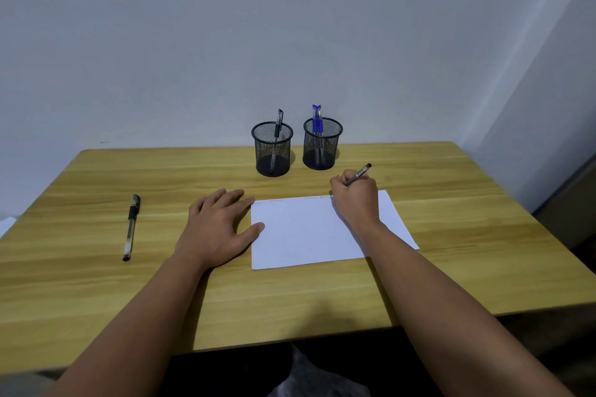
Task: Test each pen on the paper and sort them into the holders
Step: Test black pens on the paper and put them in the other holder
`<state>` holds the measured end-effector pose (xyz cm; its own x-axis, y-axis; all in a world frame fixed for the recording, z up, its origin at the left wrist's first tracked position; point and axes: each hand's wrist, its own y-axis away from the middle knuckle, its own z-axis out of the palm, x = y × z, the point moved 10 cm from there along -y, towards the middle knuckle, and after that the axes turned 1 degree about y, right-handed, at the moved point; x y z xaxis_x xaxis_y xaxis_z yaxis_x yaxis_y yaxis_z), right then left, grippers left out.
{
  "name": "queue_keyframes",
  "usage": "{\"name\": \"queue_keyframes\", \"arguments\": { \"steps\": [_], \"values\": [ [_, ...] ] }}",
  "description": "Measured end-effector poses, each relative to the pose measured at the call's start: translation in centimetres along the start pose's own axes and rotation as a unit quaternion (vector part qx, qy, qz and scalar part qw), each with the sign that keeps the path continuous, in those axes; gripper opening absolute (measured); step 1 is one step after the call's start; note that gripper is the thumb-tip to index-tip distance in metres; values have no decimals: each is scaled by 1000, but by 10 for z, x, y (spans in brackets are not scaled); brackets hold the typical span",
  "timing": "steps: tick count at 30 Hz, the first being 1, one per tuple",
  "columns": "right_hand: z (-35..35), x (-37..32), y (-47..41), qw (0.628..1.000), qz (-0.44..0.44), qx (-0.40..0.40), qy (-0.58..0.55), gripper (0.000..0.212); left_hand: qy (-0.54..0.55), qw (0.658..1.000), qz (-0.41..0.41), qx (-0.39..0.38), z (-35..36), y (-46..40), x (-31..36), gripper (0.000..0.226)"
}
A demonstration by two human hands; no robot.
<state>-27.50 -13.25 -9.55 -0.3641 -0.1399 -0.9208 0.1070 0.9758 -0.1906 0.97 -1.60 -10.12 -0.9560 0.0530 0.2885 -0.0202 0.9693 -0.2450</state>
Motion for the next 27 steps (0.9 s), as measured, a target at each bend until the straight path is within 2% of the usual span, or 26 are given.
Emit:
{"name": "queue_keyframes", "arguments": {
  "steps": [6, 12, 14, 18, 22, 25, 27],
  "values": [
    [-2, 3, 2, 999, 37, 13, -30, 54, 6, 1000, -1, -1, -1, 1, 1, 73],
    [-20, 5, -2, 992, 70, 61, -83, 39, 10, 1000, -3, -6, -2, 2, 2, 74],
    [-17, 8, -4, 990, 82, 52, -103, 36, 8, 1000, -3, -7, -2, 2, 2, 74],
    [-3, 5, -7, 988, 90, 4, -122, 47, 8, 1000, -2, -7, -1, 1, 1, 74],
    [-1, -17, -5, 986, 68, -31, -148, 41, 24, 1000, 2, -8, -2, 1, 3, 72],
    [-11, -34, -3, 981, 41, -14, -187, 41, 114, 993, -4, 42, -19, -1, -2, 67],
    [-15, -40, 0, 981, 41, -11, -188, 40, 126, 988, -17, 86, -34, -2, -14, 63]
  ]
}}
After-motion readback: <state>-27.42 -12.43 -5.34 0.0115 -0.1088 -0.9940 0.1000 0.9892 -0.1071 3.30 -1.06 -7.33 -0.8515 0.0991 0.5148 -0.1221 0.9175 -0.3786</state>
